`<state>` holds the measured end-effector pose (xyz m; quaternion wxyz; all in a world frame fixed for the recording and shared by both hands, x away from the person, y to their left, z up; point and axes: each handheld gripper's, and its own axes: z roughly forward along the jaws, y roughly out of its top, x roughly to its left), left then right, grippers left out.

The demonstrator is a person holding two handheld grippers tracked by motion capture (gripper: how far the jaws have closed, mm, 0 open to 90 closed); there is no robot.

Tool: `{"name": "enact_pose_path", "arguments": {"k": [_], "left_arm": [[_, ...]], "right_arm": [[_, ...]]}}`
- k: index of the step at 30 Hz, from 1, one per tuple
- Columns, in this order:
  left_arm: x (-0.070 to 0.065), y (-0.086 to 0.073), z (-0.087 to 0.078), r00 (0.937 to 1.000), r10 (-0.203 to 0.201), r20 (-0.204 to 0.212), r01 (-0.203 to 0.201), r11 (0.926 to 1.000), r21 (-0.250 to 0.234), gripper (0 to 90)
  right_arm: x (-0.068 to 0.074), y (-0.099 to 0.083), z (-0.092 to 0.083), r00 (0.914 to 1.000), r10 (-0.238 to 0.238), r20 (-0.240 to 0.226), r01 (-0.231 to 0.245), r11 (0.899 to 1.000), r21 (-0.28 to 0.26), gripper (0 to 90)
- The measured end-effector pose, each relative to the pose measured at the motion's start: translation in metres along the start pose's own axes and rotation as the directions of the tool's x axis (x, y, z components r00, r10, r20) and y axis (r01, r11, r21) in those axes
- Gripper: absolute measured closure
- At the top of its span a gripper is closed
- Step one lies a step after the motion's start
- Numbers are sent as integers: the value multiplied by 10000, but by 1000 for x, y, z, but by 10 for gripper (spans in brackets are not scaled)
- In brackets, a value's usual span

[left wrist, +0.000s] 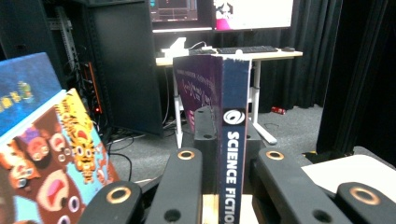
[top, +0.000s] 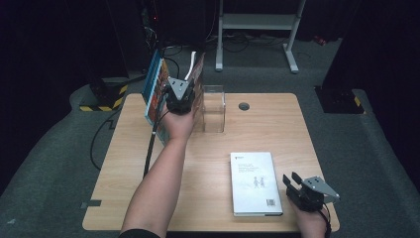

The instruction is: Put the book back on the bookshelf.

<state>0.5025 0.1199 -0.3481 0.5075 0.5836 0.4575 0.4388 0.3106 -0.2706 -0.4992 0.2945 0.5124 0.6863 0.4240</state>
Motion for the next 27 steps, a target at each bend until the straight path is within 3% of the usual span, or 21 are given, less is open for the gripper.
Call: {"name": "enact_pose_path", "arguments": {"k": [13,27], "left_arm": [[-4,-12,9,9997,-230,-79,229,9995,-211,838],[-4,-27,0,9975,-705,-17,705,9972,-243,831]], "right_arm": [[3,1,-4,9999,-1,-145,0,9999,-111,612],[5,-1,-2,9999,-60,-114,60,10000,17,612]]}}
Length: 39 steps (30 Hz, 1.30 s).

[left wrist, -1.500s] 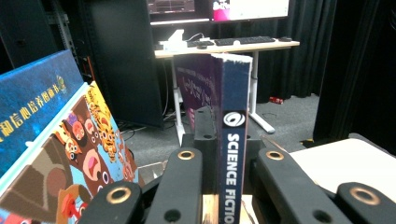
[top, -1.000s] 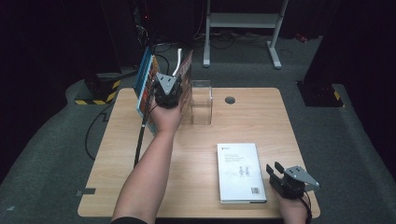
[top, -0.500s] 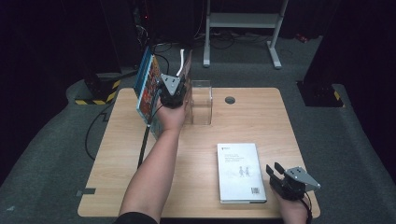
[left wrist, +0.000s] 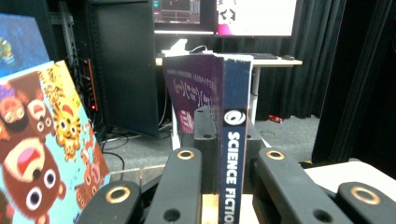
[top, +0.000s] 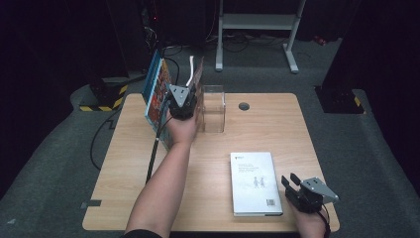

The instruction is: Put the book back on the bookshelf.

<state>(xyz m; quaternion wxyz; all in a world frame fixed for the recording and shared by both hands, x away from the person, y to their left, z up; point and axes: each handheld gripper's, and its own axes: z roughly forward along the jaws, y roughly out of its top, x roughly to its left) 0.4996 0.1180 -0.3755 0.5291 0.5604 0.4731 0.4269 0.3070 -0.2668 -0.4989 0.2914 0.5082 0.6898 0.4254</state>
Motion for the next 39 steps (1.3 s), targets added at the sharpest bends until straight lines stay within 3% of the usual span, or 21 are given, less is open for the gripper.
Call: {"name": "enact_pose_path", "arguments": {"k": [11,12,15,16,23,26,32,39], "left_arm": [[-4,-2,-20,9977,450,509,-487,9960,745,783],[-3,0,-17,9970,362,678,-436,9928,1115,756],[-1,2,-15,9965,382,741,-486,9883,1446,724],[-2,4,-11,9950,593,804,-728,9813,1782,719],[-3,10,-2,9946,634,822,-809,9694,2317,728],[-5,11,-2,9956,710,610,-836,9675,2388,829],[-8,12,-1,9948,960,328,-1009,9682,2288,838],[-5,13,2,9973,733,105,-739,9774,1981,841]], "right_arm": [[5,0,0,9999,-149,-75,149,9999,11,612],[6,0,0,9998,-160,-75,160,9999,39,612],[7,0,1,9998,-153,-91,153,9999,30,611],[7,0,1,9998,-145,-106,146,9999,63,604],[7,0,1,9997,-201,-146,202,9998,15,605],[7,0,0,9997,-183,-167,183,9998,15,605],[7,1,0,9996,-204,-186,204,9998,-14,605],[7,0,0,9997,-212,-152,212,9998,-24,607]]}}
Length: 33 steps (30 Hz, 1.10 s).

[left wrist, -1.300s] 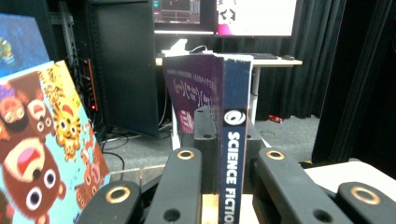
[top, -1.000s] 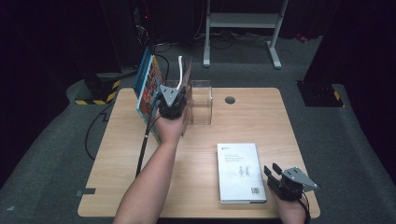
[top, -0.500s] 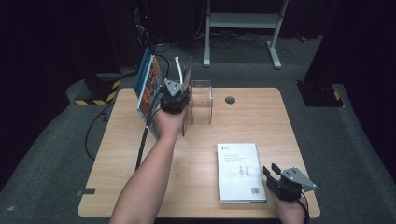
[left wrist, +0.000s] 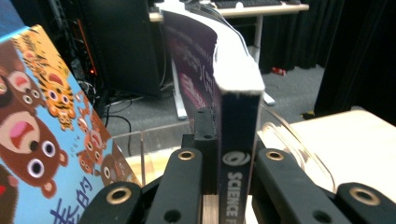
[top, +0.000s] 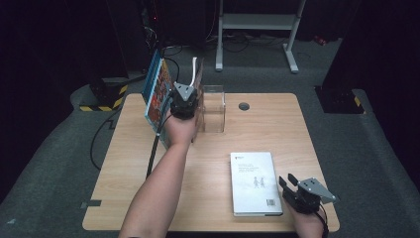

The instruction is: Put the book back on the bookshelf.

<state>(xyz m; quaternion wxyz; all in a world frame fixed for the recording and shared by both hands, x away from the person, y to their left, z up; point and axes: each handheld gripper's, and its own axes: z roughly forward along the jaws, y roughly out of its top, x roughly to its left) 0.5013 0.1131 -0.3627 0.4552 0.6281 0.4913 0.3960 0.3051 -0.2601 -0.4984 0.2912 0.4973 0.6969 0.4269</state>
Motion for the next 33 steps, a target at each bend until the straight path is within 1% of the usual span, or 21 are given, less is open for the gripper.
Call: {"name": "enact_pose_path", "arguments": {"k": [1,4,10,13,16,20,24,26,29,30,31,32,33], "left_arm": [[1,2,0,10000,-36,-91,35,9999,-164,841],[1,6,1,9998,-137,-126,131,9990,-436,841],[-2,8,5,9997,-174,-160,165,9984,-535,841],[-4,7,8,9994,-335,-93,329,9979,-563,841],[-7,5,9,9992,-389,-63,385,9973,-619,840],[-9,1,11,9993,-384,-30,382,9977,-564,840],[-7,-6,14,9984,-569,-9,568,9976,-397,839],[-5,-8,13,9978,-654,49,655,9967,-486,838],[-3,-10,11,9972,-745,69,747,9960,-482,836],[-2,-10,11,9969,-783,112,788,9959,-442,835],[-1,-9,10,9959,-856,293,867,9955,-374,833],[0,-9,10,9960,-822,354,831,9962,-250,828],[-1,-8,9,9978,-618,237,622,9979,-178,825]], "right_arm": [[0,0,0,10000,-19,-9,19,10000,6,607],[1,0,1,10000,-29,-5,29,10000,11,608],[0,0,0,10000,16,5,-16,10000,11,610],[-1,0,0,10000,33,-5,-33,10000,8,611],[-1,0,0,10000,9,14,-9,10000,5,612],[0,-1,0,10000,-35,-6,35,10000,23,612],[0,-1,1,10000,-30,-27,30,10000,32,612],[0,-1,1,10000,-29,-30,29,10000,57,612],[1,-1,1,10000,-39,-43,40,10000,83,611],[1,-1,1,10000,-16,-60,17,10000,97,611],[1,-1,1,10000,-56,-71,56,9999,96,610],[2,-1,1,9999,-82,-75,83,9999,99,610],[2,-1,2,9999,-85,-89,86,9999,106,610]]}}
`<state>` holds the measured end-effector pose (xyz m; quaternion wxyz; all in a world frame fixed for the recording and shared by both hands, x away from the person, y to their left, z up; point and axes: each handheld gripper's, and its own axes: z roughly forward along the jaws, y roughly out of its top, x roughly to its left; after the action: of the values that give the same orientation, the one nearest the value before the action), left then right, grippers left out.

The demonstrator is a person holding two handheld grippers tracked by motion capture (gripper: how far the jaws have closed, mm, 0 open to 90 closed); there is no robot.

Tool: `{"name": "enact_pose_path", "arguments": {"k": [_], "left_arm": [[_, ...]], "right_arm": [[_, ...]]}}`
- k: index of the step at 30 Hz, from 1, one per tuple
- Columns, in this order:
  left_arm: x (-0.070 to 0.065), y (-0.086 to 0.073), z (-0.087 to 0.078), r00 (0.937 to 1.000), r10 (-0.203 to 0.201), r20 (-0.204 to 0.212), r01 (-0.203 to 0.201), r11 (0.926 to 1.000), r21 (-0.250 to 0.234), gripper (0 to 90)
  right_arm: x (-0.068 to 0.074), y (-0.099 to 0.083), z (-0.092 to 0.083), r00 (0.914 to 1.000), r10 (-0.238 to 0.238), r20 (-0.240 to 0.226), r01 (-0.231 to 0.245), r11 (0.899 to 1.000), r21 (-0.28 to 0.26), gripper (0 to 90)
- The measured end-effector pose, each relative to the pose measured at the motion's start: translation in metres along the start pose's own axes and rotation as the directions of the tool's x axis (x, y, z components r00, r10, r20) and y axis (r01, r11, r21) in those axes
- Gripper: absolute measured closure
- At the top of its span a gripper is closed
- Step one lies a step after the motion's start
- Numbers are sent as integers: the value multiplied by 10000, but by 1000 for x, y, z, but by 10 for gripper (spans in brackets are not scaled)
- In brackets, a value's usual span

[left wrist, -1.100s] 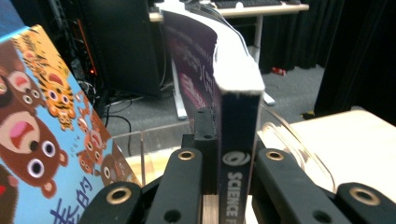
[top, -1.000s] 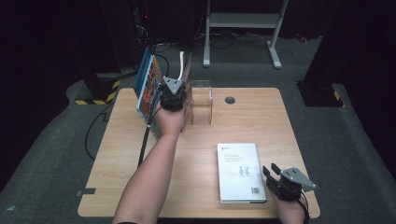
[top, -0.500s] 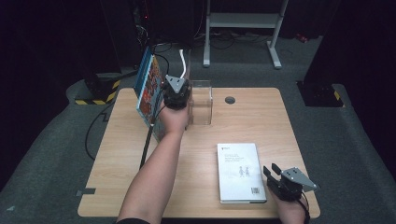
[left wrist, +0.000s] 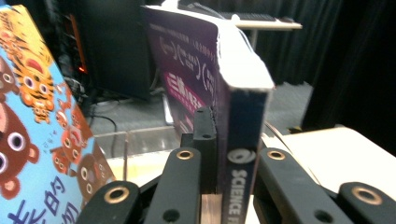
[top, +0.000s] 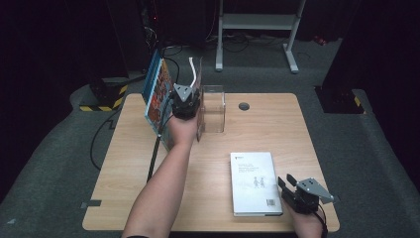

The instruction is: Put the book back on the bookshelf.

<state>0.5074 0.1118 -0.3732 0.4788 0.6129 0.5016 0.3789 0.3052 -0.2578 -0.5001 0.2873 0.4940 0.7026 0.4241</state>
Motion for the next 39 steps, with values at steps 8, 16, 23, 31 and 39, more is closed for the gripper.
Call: {"name": "enact_pose_path", "arguments": {"k": [8,16,23,31,39], "left_arm": [[8,0,-5,9995,204,-259,-195,9992,339,801],[20,0,-7,9978,328,-583,-280,9963,815,765],[24,-2,-9,9966,222,-792,-150,9957,909,725],[32,-4,-7,9947,-405,-943,546,9867,1529,668],[34,-3,-9,9935,-594,-967,745,9842,1608,639]], "right_arm": [[3,0,0,10000,-35,-4,35,10000,8,608],[5,0,2,9999,-101,-47,101,9999,55,604],[6,0,2,9999,-132,-75,133,9999,85,601],[8,0,2,9998,-161,-100,162,9998,79,596],[9,-1,5,9997,-97,-206,100,9998,160,594]]}}
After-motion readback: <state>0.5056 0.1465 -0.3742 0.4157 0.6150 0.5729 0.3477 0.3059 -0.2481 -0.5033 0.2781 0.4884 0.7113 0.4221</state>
